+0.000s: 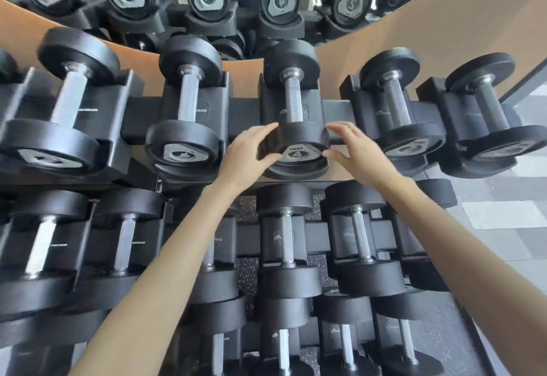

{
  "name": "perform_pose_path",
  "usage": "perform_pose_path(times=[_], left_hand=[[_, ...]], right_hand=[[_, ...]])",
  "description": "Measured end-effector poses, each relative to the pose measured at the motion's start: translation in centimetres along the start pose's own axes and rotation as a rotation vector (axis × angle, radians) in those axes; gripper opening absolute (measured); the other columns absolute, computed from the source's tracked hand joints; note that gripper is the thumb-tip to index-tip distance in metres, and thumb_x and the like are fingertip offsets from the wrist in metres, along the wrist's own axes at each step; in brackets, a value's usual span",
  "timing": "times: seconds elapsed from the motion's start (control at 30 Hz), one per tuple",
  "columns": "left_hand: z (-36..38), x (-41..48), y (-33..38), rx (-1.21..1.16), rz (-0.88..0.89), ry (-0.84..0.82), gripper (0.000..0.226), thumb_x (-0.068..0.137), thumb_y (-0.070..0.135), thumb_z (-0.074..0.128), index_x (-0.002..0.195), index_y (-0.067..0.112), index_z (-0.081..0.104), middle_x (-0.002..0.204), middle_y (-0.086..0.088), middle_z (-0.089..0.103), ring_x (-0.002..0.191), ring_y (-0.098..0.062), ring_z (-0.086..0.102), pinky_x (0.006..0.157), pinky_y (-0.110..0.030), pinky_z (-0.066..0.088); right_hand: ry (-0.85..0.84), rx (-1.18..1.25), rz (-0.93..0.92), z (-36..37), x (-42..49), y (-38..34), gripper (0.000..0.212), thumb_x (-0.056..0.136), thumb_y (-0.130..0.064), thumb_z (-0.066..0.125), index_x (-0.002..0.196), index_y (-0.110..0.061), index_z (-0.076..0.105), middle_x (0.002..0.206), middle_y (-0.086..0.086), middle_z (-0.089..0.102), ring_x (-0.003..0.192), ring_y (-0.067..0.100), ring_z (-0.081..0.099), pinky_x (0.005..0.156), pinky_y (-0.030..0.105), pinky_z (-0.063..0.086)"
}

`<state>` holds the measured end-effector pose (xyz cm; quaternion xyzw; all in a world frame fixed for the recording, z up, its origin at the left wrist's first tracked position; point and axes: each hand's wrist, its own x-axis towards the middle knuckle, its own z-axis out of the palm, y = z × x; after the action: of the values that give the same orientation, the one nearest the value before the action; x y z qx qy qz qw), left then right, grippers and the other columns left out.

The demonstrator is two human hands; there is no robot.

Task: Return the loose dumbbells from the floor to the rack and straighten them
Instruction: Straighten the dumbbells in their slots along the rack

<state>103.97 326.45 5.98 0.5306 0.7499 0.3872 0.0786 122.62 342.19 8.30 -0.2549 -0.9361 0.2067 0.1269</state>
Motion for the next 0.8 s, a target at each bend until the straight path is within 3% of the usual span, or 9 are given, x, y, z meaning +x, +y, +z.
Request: perform_pose_path(times=[0.13,0.27,0.43,0.6,0.8], left_hand=[[-4.4,-5.0,-0.5,0.284,0.136,0.089,0.048,0.09,0.026,0.06,0.136,0.016,0.048,0.137,-0.002,0.051,0.127,-0.018,0.044,0.106,-0.034,0.034],[-6.5,-10.6,-0.1,0.504,0.219,0.153,0.052,0.09,0.033,0.048,0.138,0.013,0.046,0.14,-0.008,0.048,0.131,-0.023,0.04,0.111,-0.038,0.028],[-6.4,-18.0,1.2,0.612,0.143,0.162,0.054,0.088,0.028,0.051,0.139,0.011,0.044,0.143,-0.01,0.044,0.137,-0.024,0.033,0.116,-0.041,0.021],[-5.1,-24.2,2.4,0.661,0.023,0.061,0.056,0.088,0.032,0.045,0.142,0.015,0.041,0.145,-0.007,0.043,0.138,-0.024,0.032,0.116,-0.042,0.019],[-6.0,-26.7,3.5,0.698,0.009,0.09,0.054,0.089,0.032,0.043,0.14,0.012,0.044,0.144,-0.009,0.044,0.136,-0.025,0.035,0.115,-0.042,0.021]], right_hand=[[0.237,-0.339,-0.208,-1.3,-3.1,-2.8,0.058,0.087,-0.025,0.062,0.135,-0.002,0.04,0.137,0.017,0.047,0.129,0.033,0.042,0.111,0.048,0.028],[0.351,-0.388,-0.334,-0.8,-7.0,-5.6,0.057,0.09,-0.033,0.05,0.137,-0.002,0.039,0.139,0.015,0.046,0.134,0.027,0.037,0.114,0.049,0.023],[0.26,-0.324,-0.394,2.5,-11.6,-6.9,0.06,0.091,-0.034,0.047,0.141,-0.003,0.033,0.144,0.017,0.039,0.136,0.028,0.033,0.115,0.047,0.02],[0.133,-0.343,-0.425,5.8,-15.8,-6.8,0.061,0.091,-0.037,0.043,0.141,-0.005,0.03,0.143,0.019,0.04,0.135,0.03,0.034,0.113,0.051,0.024],[0.123,-0.349,-0.487,5.5,-17.2,-8.3,0.061,0.09,-0.035,0.044,0.141,-0.004,0.03,0.142,0.019,0.041,0.136,0.03,0.033,0.112,0.05,0.025]])
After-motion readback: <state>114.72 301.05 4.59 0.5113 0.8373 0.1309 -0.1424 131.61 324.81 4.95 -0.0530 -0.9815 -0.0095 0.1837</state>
